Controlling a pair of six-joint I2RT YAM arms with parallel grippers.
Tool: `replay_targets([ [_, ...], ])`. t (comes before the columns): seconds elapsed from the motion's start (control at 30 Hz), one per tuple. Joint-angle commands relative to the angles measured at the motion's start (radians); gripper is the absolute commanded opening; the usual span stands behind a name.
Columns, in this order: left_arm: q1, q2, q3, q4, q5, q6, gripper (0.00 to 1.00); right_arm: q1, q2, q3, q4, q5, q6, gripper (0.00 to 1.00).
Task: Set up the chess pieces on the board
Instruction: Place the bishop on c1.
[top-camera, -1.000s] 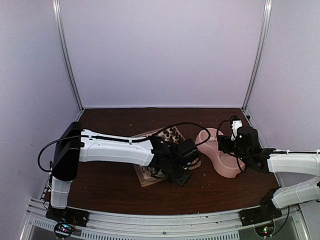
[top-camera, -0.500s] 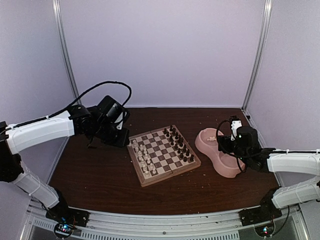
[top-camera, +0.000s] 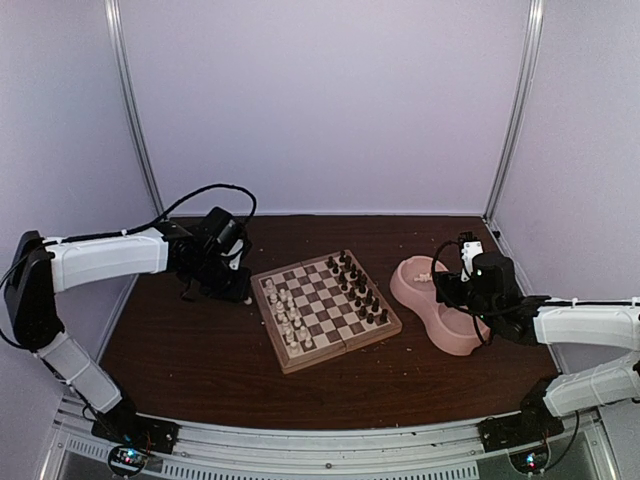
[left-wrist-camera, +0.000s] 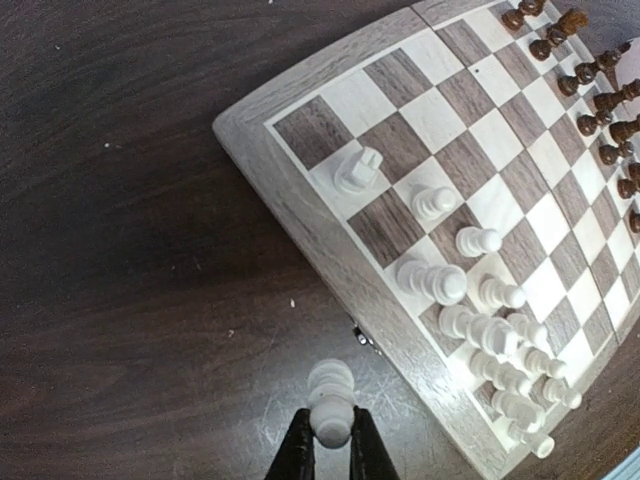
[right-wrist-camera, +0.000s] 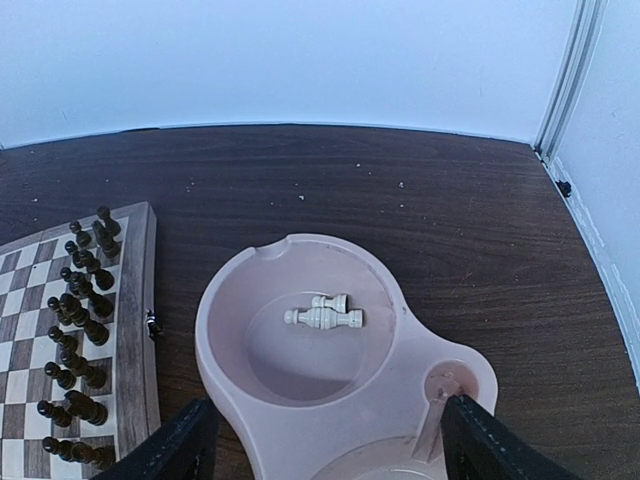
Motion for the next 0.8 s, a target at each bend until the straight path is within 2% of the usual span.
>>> replay_targets([
  [0.0, 0.014, 0.074, -0.001, 0.109, 0.004, 0.038, 0.0, -0.003, 0.002, 0.028, -0.001, -0.005, 0.001, 0.8],
  [0.77, 0.017, 0.2, 0.118, 0.157, 0.044, 0.041, 0.0, -0.003, -0.01, 0.025, -0.001, -0.021, 0.011, 0.8],
])
